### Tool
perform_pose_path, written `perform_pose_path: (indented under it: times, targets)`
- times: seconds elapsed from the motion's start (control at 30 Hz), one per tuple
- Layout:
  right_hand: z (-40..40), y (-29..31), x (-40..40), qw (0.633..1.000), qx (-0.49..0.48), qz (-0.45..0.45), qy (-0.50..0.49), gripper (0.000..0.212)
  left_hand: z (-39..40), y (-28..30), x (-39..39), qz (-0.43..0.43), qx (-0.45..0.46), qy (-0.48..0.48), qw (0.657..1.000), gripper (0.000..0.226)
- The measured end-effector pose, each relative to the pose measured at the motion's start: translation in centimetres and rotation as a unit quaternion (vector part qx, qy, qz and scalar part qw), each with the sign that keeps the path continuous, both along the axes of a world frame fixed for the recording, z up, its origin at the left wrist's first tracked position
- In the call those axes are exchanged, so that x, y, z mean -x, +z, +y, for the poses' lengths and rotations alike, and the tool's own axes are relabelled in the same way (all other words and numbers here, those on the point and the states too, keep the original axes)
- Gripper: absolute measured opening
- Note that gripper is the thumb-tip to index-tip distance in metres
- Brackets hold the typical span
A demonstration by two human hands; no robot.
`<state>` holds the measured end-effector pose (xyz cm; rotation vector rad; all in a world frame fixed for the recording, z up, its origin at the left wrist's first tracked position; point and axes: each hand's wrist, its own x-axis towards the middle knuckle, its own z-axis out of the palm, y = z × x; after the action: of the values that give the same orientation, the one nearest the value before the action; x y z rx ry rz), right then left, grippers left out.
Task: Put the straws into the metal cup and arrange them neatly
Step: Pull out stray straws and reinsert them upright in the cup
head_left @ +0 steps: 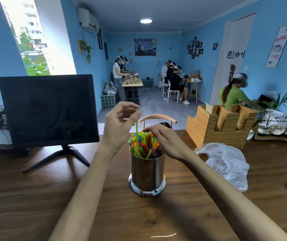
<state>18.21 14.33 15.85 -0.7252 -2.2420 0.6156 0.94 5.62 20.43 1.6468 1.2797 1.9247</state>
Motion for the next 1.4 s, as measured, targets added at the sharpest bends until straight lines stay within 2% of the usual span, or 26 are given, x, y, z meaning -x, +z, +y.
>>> perform_pose_path:
  times: [0.1,0.23,0.33,0.47,0.53,0.6,0.67,0.73,0.87,0.93,1.0,1.13,1.23,1.3,1.4]
  targets:
    - [-0.7,0.2,-0.1,0.999,0.033,0.02,0.027,0.033,0.1,0.9,0.1,-0.118,-0.062,0.009,0.991,0.017]
    - [-0.7,0.3,-0.4,0.997,0.042,0.054,0.033,0.024,0.4,0.9,0.5,-0.208,-0.077,0.025,0.975,0.014]
    - [-0.5,0.8,-1.1,0.986,0.042,0.157,0.027,0.016,0.5,0.0,1.1,-0.24,-0.071,0.048,0.967,0.014]
    - [0.3,2.3,-2.3,0.939,0.168,0.299,0.024,0.007,0.9,-2.1,1.9,-0.236,-0.023,0.089,0.967,0.015]
    - [0.5,3.2,-2.5,0.894,0.245,0.374,0.036,0.011,1.1,-2.9,2.0,-0.197,0.035,0.074,0.977,0.017]
    - [0.7,4.1,-2.5,0.865,0.274,0.419,0.041,0.021,1.3,-3.6,2.0,-0.091,0.114,0.065,0.987,0.024]
    - [0.8,4.6,-2.2,0.862,0.261,0.433,0.028,0.018,1.2,-4.2,1.8,0.07,0.18,0.072,0.979,0.028]
    - [1.0,4.7,-1.7,0.88,0.217,0.422,0.004,0.01,0.9,-4.4,1.2,0.162,0.191,0.057,0.966,0.022]
    - [1.2,4.1,-0.7,0.939,0.104,0.326,-0.015,0.012,0.1,-4.3,0.1,0.197,0.206,-0.036,0.958,0.025]
    - [1.1,3.5,-0.2,0.959,0.07,0.274,-0.03,0.016,0.0,-4.4,-0.1,0.239,0.21,-0.041,0.947,0.033]
    - [0.8,3.2,0.2,0.959,0.051,0.277,-0.031,0.019,0.3,-4.7,0.0,0.269,0.209,-0.032,0.939,0.033]
    - [0.2,3.8,0.3,0.929,0.039,0.366,-0.032,0.016,0.6,-5.1,0.4,0.31,0.217,-0.02,0.926,0.024]
    - [0.3,4.0,0.2,0.92,0.014,0.388,-0.052,0.017,0.6,-5.0,0.6,0.328,0.227,-0.004,0.917,0.017]
    - [0.8,3.8,0.2,0.932,-0.016,0.354,-0.074,0.021,0.6,-5.0,0.6,0.328,0.23,-0.001,0.916,0.014]
    - [1.2,3.0,0.4,0.966,-0.058,0.238,-0.085,0.036,0.7,-5.1,0.6,0.31,0.207,0.009,0.928,0.014]
